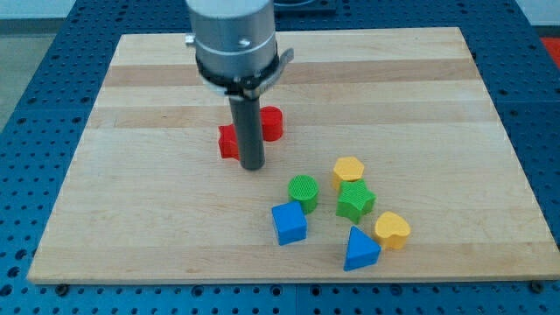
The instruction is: Push the red blocks to the center
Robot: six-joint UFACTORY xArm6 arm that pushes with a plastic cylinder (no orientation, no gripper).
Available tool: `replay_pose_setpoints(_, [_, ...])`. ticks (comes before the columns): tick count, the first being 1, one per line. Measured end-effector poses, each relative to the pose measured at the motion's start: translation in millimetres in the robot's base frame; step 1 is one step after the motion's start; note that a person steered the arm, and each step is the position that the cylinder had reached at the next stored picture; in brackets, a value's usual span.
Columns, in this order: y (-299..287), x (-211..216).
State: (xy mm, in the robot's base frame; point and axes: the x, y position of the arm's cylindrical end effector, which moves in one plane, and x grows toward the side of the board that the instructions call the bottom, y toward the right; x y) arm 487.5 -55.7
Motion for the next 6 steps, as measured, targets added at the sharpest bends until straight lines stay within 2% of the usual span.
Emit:
replay_pose_setpoints(1, [-58.6,13.9])
replay_pose_setpoints(2, [-70.9,-16.9])
replay_pose_setpoints(3, [-22.0,-23.2])
replay_pose_setpoints(4, [-11.8,-50.7])
replay_pose_setpoints(6, [-10.5,-55.7])
